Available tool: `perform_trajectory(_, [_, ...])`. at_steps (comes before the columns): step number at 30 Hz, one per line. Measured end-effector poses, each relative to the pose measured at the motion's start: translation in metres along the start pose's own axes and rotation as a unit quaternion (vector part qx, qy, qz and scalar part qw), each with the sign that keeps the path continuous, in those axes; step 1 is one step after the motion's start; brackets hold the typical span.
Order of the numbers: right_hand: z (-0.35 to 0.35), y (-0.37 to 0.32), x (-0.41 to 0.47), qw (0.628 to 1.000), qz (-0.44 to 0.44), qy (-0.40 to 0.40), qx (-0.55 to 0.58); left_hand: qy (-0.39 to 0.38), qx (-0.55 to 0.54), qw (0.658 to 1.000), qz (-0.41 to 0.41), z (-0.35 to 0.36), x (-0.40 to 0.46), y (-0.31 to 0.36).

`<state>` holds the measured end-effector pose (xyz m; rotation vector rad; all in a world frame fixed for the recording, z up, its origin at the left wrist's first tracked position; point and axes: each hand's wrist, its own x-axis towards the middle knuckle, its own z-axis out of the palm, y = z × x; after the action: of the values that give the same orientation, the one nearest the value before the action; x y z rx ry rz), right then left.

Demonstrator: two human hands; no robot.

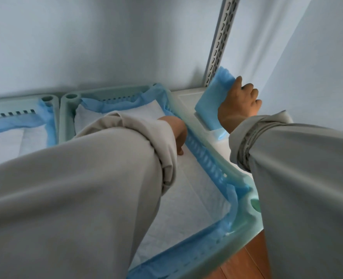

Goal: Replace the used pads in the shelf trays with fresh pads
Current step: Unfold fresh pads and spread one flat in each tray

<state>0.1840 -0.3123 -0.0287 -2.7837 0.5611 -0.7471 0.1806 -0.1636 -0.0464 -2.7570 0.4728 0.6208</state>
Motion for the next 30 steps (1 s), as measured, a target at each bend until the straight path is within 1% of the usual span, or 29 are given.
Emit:
perform_trajectory(4, [-0.002,-0.012,-0.003,0.998,-0.042,-0.017,-0.044,0.007,-0.007,1.0,-0.001,0.002,0.001,0.0])
perform_trajectory(7, [0.003,-0.014,-0.011,0.998,-0.043,-0.005,-0.035,0.046,-0.033,0.998,-0.004,0.003,-0.003,0.002])
perform_trajectory(9, [0.006,-0.014,-0.018,0.999,-0.037,-0.021,-0.022,0.069,-0.072,0.995,-0.008,0.005,-0.005,0.001])
perform_trajectory(11, [0.002,-0.012,-0.022,0.998,-0.05,-0.04,-0.019,0.083,-0.126,0.988,-0.012,0.012,-0.009,0.0])
perform_trajectory(13, [-0.011,-0.011,-0.024,0.998,-0.055,-0.024,-0.002,0.098,-0.185,0.978,-0.007,0.022,-0.017,0.0])
perform_trajectory(15, [-0.029,-0.013,-0.026,0.998,-0.065,0.005,0.026,0.106,-0.248,0.963,0.011,0.034,-0.031,-0.004])
perform_trajectory(18, [-0.055,-0.023,-0.037,0.991,-0.126,0.022,0.048,0.117,-0.325,0.938,0.028,0.045,-0.058,-0.021])
perform_trajectory(21, [-0.079,-0.031,-0.053,0.982,-0.177,0.027,0.063,0.155,-0.343,0.926,0.004,0.038,-0.088,-0.042])
perform_trajectory(24, [-0.104,-0.048,-0.073,0.977,-0.188,0.015,0.103,0.193,-0.372,0.908,-0.011,0.023,-0.121,-0.059])
perform_trajectory(28, [-0.131,-0.084,-0.114,0.963,-0.166,-0.013,0.211,0.256,-0.466,0.847,-0.018,0.007,-0.168,-0.069])
perform_trajectory(30, [-0.135,-0.1,-0.132,0.955,-0.177,-0.037,0.234,0.289,-0.482,0.827,-0.006,0.003,-0.181,-0.069])
